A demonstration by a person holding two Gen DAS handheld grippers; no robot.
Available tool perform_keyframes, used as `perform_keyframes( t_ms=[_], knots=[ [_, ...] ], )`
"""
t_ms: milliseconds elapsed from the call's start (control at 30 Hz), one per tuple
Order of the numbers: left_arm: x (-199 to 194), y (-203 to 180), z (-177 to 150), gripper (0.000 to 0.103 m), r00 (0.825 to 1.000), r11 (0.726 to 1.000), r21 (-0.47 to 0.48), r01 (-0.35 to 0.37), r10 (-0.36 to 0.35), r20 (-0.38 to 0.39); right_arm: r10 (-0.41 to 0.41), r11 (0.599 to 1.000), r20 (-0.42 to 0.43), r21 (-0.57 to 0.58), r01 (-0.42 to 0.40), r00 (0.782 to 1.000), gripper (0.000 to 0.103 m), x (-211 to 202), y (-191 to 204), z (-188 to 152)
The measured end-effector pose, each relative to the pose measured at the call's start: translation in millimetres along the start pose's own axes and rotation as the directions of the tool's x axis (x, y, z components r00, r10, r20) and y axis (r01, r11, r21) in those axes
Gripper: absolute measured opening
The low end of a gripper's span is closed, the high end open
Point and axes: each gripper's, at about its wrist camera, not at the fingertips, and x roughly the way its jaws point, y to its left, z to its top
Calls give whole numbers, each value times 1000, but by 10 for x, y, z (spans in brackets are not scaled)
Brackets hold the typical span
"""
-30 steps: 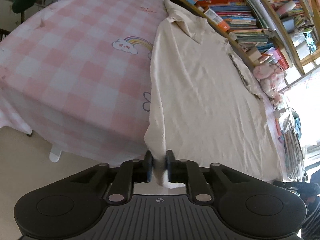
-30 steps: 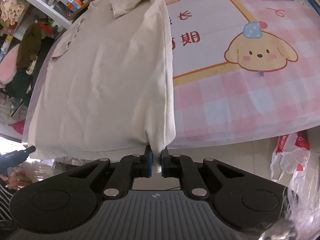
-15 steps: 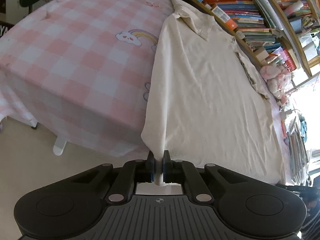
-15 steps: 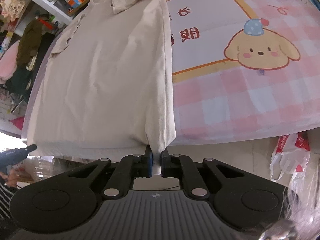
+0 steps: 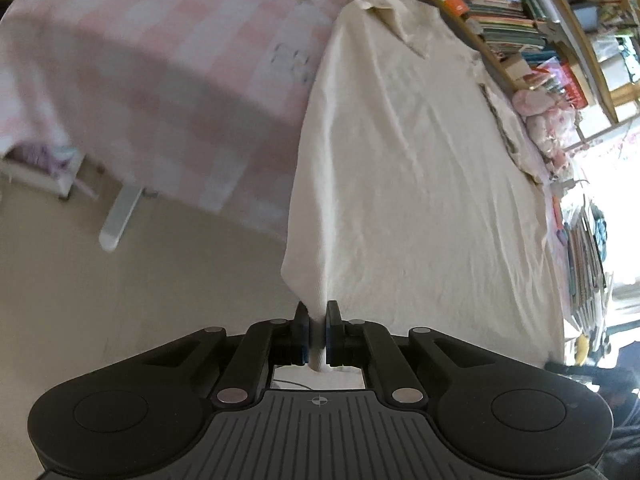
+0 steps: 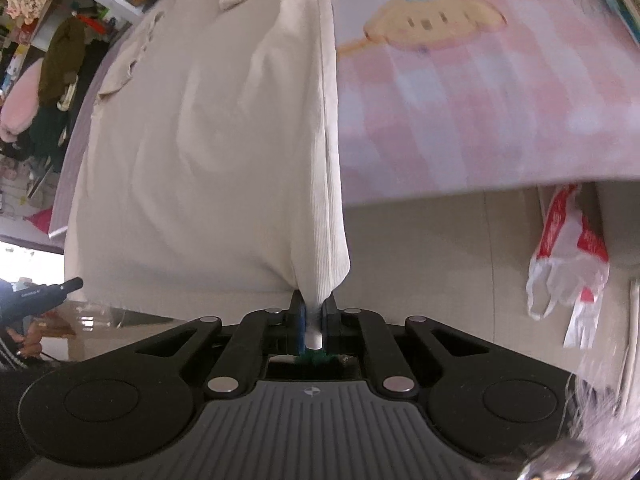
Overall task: Fold clothes
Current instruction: 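Lift the hem with both tools and carry it toward the collar, then lay the hem down at the collar and open both tools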
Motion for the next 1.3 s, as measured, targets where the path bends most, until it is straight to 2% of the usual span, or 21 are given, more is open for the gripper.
perform_keyframes(
  t_ms=[67, 133, 200, 267, 333, 400, 467, 533, 600, 667, 733, 767, 900, 1200, 1300],
  knots=[
    [-16, -6, -98, 5, 1000, 1000, -18, -3, 3, -2, 12, 1000, -27, 4, -12, 1000, 7, -1, -49, -108],
    [-108, -65, -124, 5, 999, 999, -36, 26, -25, 33, 39, 999, -42, 3, -39, 998, 7, -31, -74, -175],
    [-206, -127, -142, 5, 996, 997, -53, 59, -55, 74, 113, 993, -18, 14, -113, 993, 7, -148, -90, -170],
    [-374, -238, -67, 5, 975, 986, -89, 143, -125, 183, 203, 979, 39, 16, -203, 978, 7, -340, -120, -110],
    [-523, -286, 29, 5, 930, 959, -127, 254, -206, 303, 292, 954, 137, 28, -298, 947, 7, -562, -166, 21],
    [-629, -377, 177, 5, 870, 927, -144, 347, -261, 417, 355, 926, 241, 41, -375, 904, 7, -732, -207, 204],
    [-661, -484, 353, 5, 811, 893, -148, 425, -303, 501, 400, 896, 343, 47, -441, 850, 7, -876, -235, 412],
    [-654, -638, 528, 5, 769, 879, -123, 461, -326, 550, 429, 871, 428, 38, -490, 796, 7, -918, -222, 646],
    [-622, -827, 751, 5, 735, 870, -90, 484, -349, 582, 455, 850, 489, 9, -526, 744, 7, -947, -155, 893],
    [-588, -955, 979, 5, 707, 860, -71, 505, -365, 606, 456, 850, 529, -20, -527, 715, 7, -918, -57, 1096],
    [-520, -1035, 1166, 5, 694, 853, -75, 516, -366, 620, 451, 849, 559, -28, -528, 696, 7, -838, 12, 1313],
    [-486, -1068, 1258, 5, 689, 849, -77, 522, -366, 626, 444, 851, 572, -29, -524, 690, 7, -815, 29, 1407],
    [-347, -1040, 1616, 5, 694, 834, -106, 541, -371, 617, 406, 862, 605, -4, -507, 685, 7, -741, 79, 1812],
    [317, -1173, 2707, 5, 750, 847, -157, 508, -345, 565, 327, 885, 637, 52, -462, 698, 7, -267, 220, 2882],
    [618, -1175, 3073, 5, 780, 855, -186, 483, -324, 536, 284, 888, 646, 102, -449, 708, 7, -78, 194, 3280]
  ],
)
